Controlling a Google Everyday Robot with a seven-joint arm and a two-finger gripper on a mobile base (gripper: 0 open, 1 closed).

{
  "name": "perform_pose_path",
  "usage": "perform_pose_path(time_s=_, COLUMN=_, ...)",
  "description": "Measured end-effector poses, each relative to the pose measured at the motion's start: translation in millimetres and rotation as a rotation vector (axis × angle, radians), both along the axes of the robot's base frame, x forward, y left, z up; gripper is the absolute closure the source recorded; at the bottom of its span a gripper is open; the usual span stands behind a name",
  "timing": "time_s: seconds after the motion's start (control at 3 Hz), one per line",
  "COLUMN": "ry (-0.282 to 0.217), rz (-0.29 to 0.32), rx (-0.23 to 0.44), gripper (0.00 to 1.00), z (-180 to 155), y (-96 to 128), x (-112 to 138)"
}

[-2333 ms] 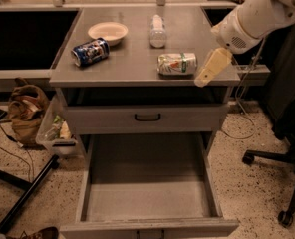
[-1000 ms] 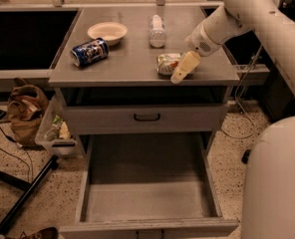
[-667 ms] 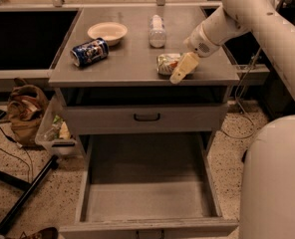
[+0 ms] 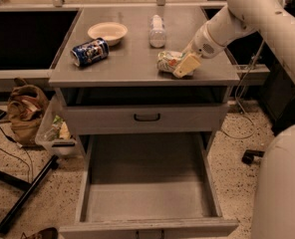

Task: Place 7up can into middle drawer

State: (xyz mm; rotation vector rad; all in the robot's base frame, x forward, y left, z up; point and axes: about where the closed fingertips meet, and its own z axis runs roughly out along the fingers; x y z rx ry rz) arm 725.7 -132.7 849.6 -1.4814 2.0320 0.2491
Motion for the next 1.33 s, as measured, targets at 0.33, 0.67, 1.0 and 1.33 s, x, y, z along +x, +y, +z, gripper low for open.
perform_pose_path(time_s=0.33, ry=-0.048, rz=-0.045, rx=0.004, gripper=0.78, z=20.9, y=-11.4, x=-31.7)
perform_pose_path(time_s=0.67, ry=-0.131, rz=-0.094, rx=0.05, gripper=0.99, z=41.8, y=-14.2, x=-73.7)
perform_pose_path(time_s=1.0, ry=-0.134, rz=-0.126, rx=0.108, gripper=1.0, z=12.1, y=-3.4, x=-105.9)
perform_pose_path(time_s=1.33, ry=-0.074, rz=-0.146, rx=0.142, gripper=1.0, z=-52.1, y=14.5, x=-144.9)
